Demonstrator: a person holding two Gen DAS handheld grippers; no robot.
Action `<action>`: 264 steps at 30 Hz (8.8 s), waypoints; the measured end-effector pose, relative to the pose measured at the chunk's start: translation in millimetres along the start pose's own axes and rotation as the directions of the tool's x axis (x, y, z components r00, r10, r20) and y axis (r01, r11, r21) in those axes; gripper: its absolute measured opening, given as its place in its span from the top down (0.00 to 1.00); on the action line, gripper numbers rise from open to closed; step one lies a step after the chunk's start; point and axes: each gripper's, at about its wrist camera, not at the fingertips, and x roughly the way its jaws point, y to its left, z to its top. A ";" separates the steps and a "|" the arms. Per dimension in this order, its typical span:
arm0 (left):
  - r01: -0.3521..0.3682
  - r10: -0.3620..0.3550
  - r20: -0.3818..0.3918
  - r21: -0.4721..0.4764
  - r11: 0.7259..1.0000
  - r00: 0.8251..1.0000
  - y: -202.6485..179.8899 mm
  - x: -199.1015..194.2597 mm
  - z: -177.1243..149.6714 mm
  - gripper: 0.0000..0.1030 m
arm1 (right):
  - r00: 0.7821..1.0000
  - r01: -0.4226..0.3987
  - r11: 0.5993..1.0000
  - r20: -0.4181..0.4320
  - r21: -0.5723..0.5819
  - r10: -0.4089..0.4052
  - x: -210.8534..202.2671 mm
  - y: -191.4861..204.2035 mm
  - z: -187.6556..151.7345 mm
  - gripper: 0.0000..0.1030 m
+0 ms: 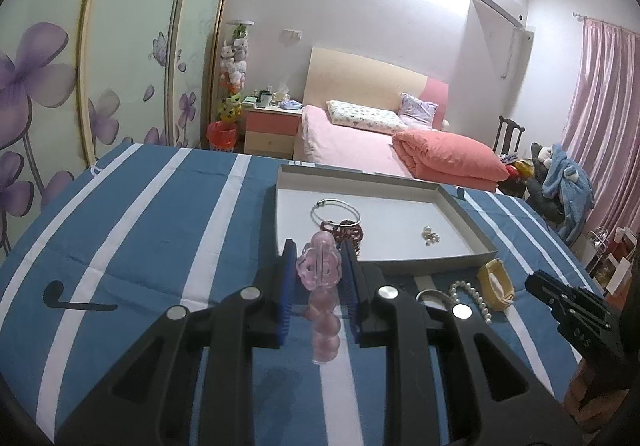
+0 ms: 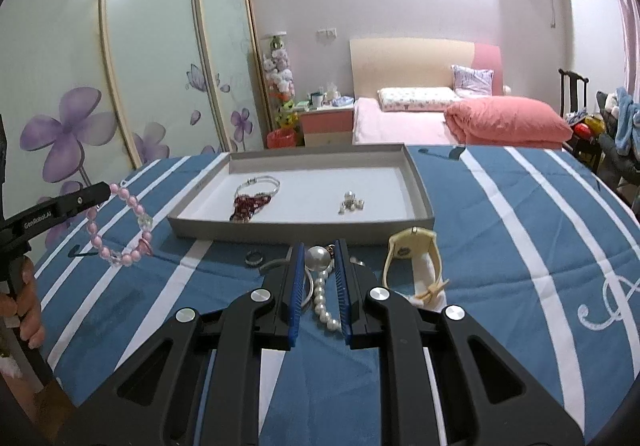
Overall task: Organize jewelry
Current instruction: 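Carry the pink bracelet to the tray with left tool while right tool carries the pearl, then open both tools to release the pink bracelet and pearl in the tray, then lower the left tool onto the silver ring and close it, then lift the silver ring with the left tool while the right tool reaches the yellow watch, then close the right tool on the yellow watch strap and lift it, then carry the ring into the tray with left tool while right tool carries the watch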
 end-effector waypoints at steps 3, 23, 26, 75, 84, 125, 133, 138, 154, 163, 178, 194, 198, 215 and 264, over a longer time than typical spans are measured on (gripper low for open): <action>0.006 -0.006 0.009 0.003 1.000 1.000 -4.3 -1.3 1.2 0.78 | 1.000 0.010 1.000 0.028 -0.013 -0.010 -1.8 1.7 6.1 0.84; 0.041 -0.043 0.070 0.026 0.999 0.997 -33.1 -2.5 11.4 0.78 | 0.987 0.016 1.000 0.158 -0.007 -0.014 1.7 1.3 33.6 0.84; 0.038 -0.041 0.081 0.035 0.999 0.996 -37.1 -1.9 12.8 0.78 | 0.986 0.014 1.000 0.166 -0.007 -0.013 4.5 2.6 35.0 0.84; 0.025 -0.024 -0.031 0.052 0.998 0.999 -50.7 175.6 48.8 0.78 | 0.999 -0.010 0.997 -0.044 0.073 0.014 149.4 -21.6 64.4 0.84; 0.015 -0.013 -0.026 0.047 0.999 1.000 -48.8 177.5 47.9 0.70 | 1.000 -0.003 0.998 -0.012 0.063 0.004 142.9 -22.3 66.2 0.62; 0.087 -0.030 -0.297 0.179 0.980 0.954 -92.9 124.4 -47.1 0.67 | 1.000 0.020 0.995 0.021 0.093 -0.022 26.0 -36.0 8.5 0.62; 0.095 -0.021 -0.380 0.177 0.980 0.925 -91.3 142.1 -50.3 0.69 | 1.000 0.013 0.995 0.020 0.100 -0.015 26.0 -38.5 4.0 0.62; 0.091 -0.010 -0.379 0.195 0.977 0.925 -95.3 146.9 -48.4 0.72 | 1.000 0.014 0.994 0.014 0.111 -0.015 27.7 -41.2 3.0 0.62; 0.063 0.028 -0.375 0.228 0.972 0.926 -106.4 158.8 -43.0 0.80 | 1.000 0.015 0.993 0.013 0.118 -0.017 26.4 -43.7 3.9 0.62; -0.043 0.108 -0.357 0.184 0.982 0.928 -61.6 148.0 -38.6 0.80 | 1.000 0.006 0.993 0.019 0.114 -0.008 23.7 -39.0 5.3 0.62; -0.105 0.117 -0.308 0.056 0.993 0.944 -3.2 113.4 -34.6 0.80 | 1.000 -0.014 0.997 0.020 0.081 0.013 24.8 -25.3 9.9 0.62; -0.106 0.108 -0.218 0.019 0.994 0.970 10.7 84.0 -14.7 0.80 | 0.988 0.102 0.990 -0.130 0.099 -0.089 47.0 -52.4 -8.1 0.62; -0.100 0.101 -0.215 0.019 0.995 0.971 11.3 83.5 -14.2 0.80 | 0.975 0.151 0.981 -0.180 0.118 -0.129 62.8 -65.8 -6.0 0.62; -0.093 0.095 -0.213 0.019 0.995 0.972 11.3 82.6 -15.2 0.80 | 0.947 0.185 0.980 -0.280 0.076 -0.157 91.1 -63.9 -5.0 0.38; -0.043 0.038 0.049 0.102 0.994 0.998 -47.6 18.0 9.9 0.80 | 0.974 0.097 0.995 0.205 0.019 -0.099 -4.1 -16.1 38.8 0.63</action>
